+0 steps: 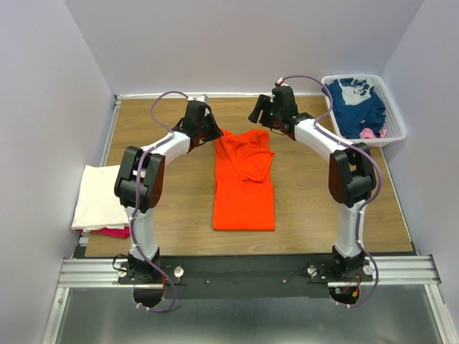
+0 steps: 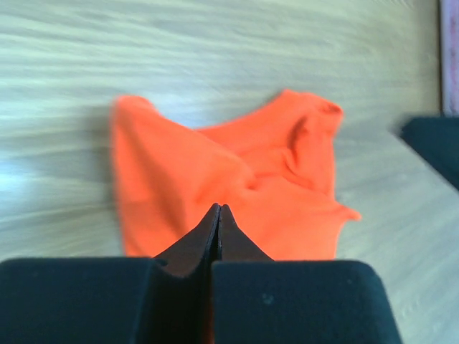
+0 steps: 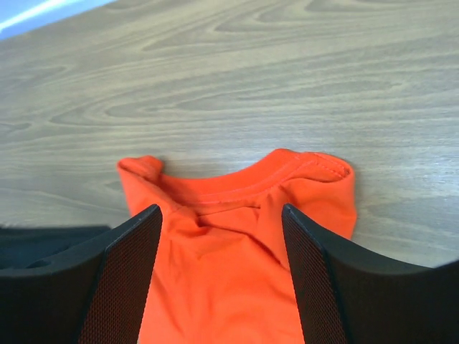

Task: Fold and stack the t-shirts
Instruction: Fold the tshirt

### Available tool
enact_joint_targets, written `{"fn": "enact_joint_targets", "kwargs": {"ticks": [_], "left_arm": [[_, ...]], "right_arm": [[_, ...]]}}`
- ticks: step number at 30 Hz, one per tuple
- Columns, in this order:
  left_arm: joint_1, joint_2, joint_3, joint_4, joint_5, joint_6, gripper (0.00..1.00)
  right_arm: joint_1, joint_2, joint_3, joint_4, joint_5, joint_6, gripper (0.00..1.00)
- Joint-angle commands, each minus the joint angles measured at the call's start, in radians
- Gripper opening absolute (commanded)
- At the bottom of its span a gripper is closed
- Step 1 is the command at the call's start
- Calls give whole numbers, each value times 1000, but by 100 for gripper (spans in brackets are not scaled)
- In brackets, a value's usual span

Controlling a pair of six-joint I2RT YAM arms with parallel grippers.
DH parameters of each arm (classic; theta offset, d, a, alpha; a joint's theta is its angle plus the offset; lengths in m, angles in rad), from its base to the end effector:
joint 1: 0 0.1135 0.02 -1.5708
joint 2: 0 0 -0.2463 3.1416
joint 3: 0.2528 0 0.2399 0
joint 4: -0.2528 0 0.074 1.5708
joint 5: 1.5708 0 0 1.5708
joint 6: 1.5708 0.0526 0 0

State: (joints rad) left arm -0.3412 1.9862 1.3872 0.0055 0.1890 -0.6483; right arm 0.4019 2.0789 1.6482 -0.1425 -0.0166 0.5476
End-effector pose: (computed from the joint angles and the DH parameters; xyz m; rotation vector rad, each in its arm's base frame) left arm 0.4200 -0.1596 0.1872 -0.2324 2.2443 -0.7568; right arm 0.4435 0.1895 0.2176 0.1501 2.1938 0.5638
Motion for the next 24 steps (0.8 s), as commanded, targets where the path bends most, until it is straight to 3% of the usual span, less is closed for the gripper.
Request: {"fn": "enact_joint_targets", "kwargs": {"ticks": [1, 10, 18, 24], "left_arm": [[11, 22, 21, -4, -66, -11, 4], [13, 230, 197, -48, -73, 6, 4], [10, 303, 246, -48, -22, 1, 18], [11, 261, 262, -16, 20, 30, 38]], "right_arm": [[-3, -43, -42, -8, 12, -20, 74], [-2, -126, -151, -8, 1, -12, 73], [-2, -183, -229, -8, 6, -28, 73], [-3, -195, -234, -9, -23, -41, 73]]}}
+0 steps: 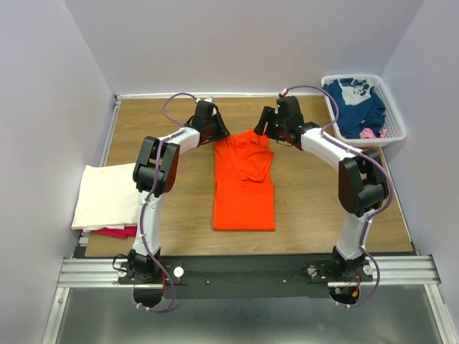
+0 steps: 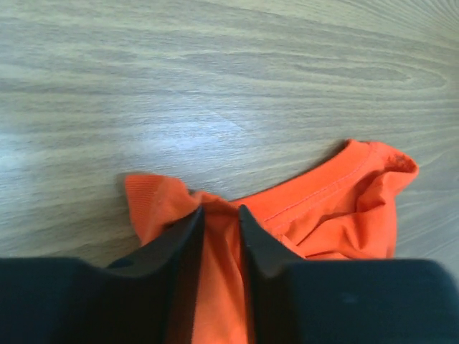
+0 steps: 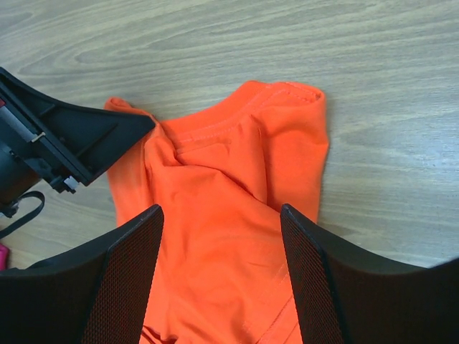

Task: Fold and stack the t-shirts
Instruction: Fold the tshirt

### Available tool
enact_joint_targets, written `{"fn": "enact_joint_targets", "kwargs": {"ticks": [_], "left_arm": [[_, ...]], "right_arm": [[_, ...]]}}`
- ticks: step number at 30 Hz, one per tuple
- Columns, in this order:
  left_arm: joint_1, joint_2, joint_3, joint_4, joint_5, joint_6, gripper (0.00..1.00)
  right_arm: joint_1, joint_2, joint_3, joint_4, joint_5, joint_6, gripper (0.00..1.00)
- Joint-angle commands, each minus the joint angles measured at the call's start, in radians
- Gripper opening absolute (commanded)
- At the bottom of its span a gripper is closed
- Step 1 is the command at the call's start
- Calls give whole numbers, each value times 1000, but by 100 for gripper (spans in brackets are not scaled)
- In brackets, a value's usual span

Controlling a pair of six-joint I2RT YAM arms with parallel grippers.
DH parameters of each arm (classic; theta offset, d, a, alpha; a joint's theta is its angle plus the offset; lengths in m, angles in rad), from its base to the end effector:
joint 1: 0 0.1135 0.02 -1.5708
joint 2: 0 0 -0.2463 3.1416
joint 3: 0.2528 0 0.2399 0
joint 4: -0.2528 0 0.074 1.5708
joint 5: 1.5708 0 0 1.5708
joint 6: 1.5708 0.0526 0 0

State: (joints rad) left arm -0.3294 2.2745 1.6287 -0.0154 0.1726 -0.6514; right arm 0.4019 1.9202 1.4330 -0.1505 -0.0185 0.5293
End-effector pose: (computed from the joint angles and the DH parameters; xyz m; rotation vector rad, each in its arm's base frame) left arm 0.4705 -0.1704 0.1322 -0.2749 2.3045 -0.7110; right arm 0.4040 0.1728 0.2138 0.1334 2.2573 0.5300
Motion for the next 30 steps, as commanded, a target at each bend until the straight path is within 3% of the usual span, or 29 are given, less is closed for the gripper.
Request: {"fn": "enact_joint_targets", "kwargs": {"ticks": [1, 9, 17, 26, 30], "left_arm": [[0, -38, 23, 5, 39, 38, 42], [7, -214, 10, 35, 54, 64, 54], [10, -441, -214, 68, 70, 49, 57], [-6, -901, -852, 39, 8, -33, 46], [-49, -1072, -1030, -30, -18, -73, 46]], "right_arm": [[-3, -43, -22, -1, -17, -23, 73], [-3, -153, -86, -18, 12, -28, 73], [-3, -326, -264, -50, -23, 8, 73], [2, -570, -574, -207, -175, 72, 70], [15, -635, -687, -231, -245, 115, 67]]}}
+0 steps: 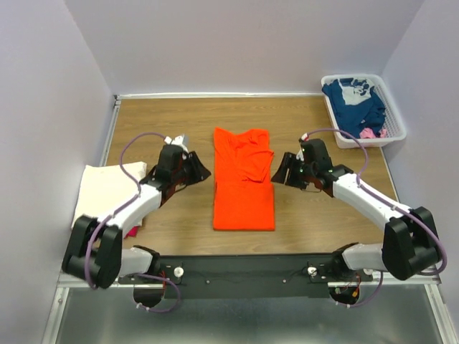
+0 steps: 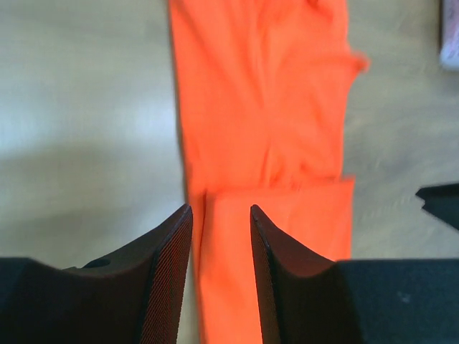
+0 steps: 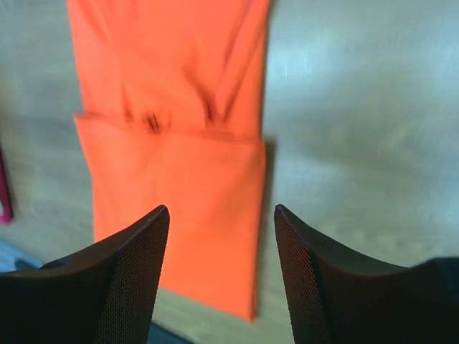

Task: Fold and stack the t-shirts
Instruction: Fold the tshirt

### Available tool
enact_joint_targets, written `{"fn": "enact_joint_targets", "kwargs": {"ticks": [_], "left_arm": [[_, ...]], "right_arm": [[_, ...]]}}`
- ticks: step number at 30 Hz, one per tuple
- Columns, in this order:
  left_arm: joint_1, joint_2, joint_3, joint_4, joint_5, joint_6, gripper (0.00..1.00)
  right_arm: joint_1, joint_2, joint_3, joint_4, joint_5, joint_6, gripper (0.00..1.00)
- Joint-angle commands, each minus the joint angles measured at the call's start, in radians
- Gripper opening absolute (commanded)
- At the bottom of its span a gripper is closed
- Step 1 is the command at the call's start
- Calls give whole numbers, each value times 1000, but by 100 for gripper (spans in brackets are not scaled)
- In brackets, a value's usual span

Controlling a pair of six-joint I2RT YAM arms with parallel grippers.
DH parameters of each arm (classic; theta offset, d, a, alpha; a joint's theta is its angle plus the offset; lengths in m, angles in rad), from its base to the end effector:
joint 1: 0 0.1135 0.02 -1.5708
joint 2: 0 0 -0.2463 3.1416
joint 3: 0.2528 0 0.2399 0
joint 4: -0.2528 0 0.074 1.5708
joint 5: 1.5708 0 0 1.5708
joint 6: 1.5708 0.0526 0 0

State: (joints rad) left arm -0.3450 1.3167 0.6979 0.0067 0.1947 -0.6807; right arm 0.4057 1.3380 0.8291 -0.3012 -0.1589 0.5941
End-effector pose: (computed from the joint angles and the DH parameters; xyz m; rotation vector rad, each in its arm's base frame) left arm 0.2647 -0.1059 0.1939 -0.2667 2.2664 -0.7752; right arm 0.2559 0.1190 0.2012 0.1541 2.4664 0.6460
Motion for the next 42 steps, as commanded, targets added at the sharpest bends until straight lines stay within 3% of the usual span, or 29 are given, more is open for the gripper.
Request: {"fn": "enact_joint_targets", "kwargs": {"ticks": [1, 6, 11, 23, 42], "left_arm": [[-60, -164, -124, -89, -43, -69, 46], [-118, -305, -207, -233, -54, -129, 47], [-172, -346, -221, -338, -38, -158, 48], [-285, -240, -296, -249, 61, -215, 49], [-298, -188, -322, -202, 86, -220, 41]], "right_arm": [[18, -60, -103, -84, -137, 67, 67], [54, -91, -223, -84, -212, 121, 60], [74, -100, -286, -72, -261, 161, 55], [90, -105, -426, 20, -318, 254, 51], [90, -138, -486, 112, -234, 363, 47]]}}
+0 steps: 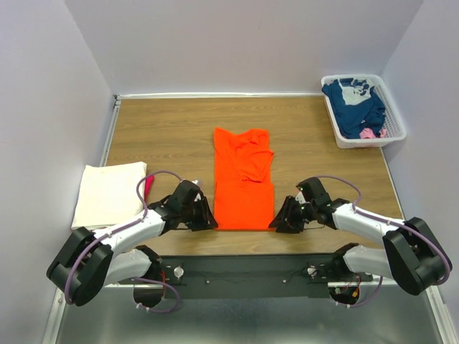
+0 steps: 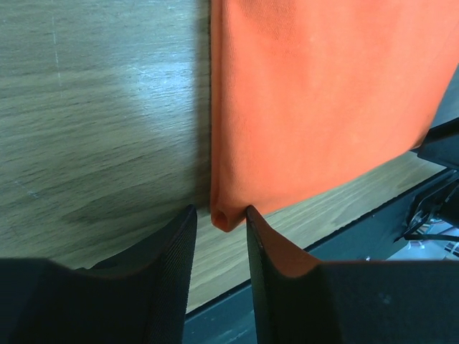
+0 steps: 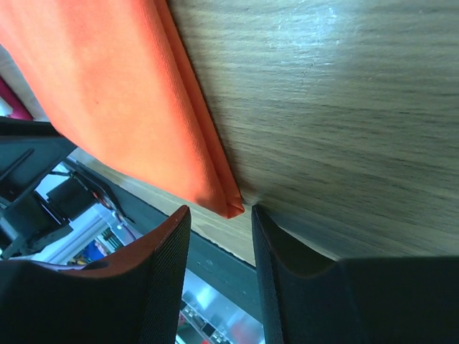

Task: Fold and stack the t-shirts
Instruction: Fold the tshirt

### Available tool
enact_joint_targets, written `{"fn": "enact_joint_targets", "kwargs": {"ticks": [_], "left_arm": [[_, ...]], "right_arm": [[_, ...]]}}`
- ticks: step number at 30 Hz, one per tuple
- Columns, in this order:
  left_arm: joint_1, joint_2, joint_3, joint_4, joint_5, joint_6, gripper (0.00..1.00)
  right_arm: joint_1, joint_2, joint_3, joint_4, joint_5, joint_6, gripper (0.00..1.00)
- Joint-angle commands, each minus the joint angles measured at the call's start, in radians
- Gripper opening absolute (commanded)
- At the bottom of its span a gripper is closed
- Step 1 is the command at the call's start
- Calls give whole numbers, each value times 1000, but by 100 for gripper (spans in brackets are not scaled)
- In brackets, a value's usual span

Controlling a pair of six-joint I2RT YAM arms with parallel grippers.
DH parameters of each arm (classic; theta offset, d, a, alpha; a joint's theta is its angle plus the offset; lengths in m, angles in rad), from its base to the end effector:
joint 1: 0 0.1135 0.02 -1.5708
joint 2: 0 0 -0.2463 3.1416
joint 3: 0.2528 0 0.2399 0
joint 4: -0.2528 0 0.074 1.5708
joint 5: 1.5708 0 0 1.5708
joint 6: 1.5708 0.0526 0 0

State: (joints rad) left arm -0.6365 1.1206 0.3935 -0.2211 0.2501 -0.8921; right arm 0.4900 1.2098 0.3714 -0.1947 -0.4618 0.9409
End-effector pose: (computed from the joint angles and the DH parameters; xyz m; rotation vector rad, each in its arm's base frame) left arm 0.1524 -0.1288 0.1242 -0.2387 2.7249 -0.8566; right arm 0.1610 0.1124 0.1073 0.4584 2.8263 1.0234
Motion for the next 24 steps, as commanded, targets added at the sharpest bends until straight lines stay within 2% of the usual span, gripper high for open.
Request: {"fn": "enact_joint_targets", "kwargs": {"ticks": [1, 6, 13, 15, 20, 23, 24], "left_arm": [[-6, 5, -21, 29, 31, -10, 41], [-5, -2, -33, 48, 34, -16, 40], [-6, 13, -42, 77, 35, -15, 38], [-6, 16, -41, 80, 40, -13, 36], [-6, 31, -30, 117, 61, -2, 27], [-6, 28, -24, 135, 77, 2, 17], [-6, 25, -21, 140, 86, 1, 14]], "right_arm": [[7, -12, -28, 5, 72, 16, 46], [5, -4, -31, 18, 78, 22, 42], [5, 2, -35, 47, 87, 33, 41], [5, 2, -34, 54, 91, 33, 36], [5, 7, -28, 72, 98, 26, 25], [5, 11, -20, 75, 91, 13, 19], [5, 11, -14, 80, 88, 10, 14]]}}
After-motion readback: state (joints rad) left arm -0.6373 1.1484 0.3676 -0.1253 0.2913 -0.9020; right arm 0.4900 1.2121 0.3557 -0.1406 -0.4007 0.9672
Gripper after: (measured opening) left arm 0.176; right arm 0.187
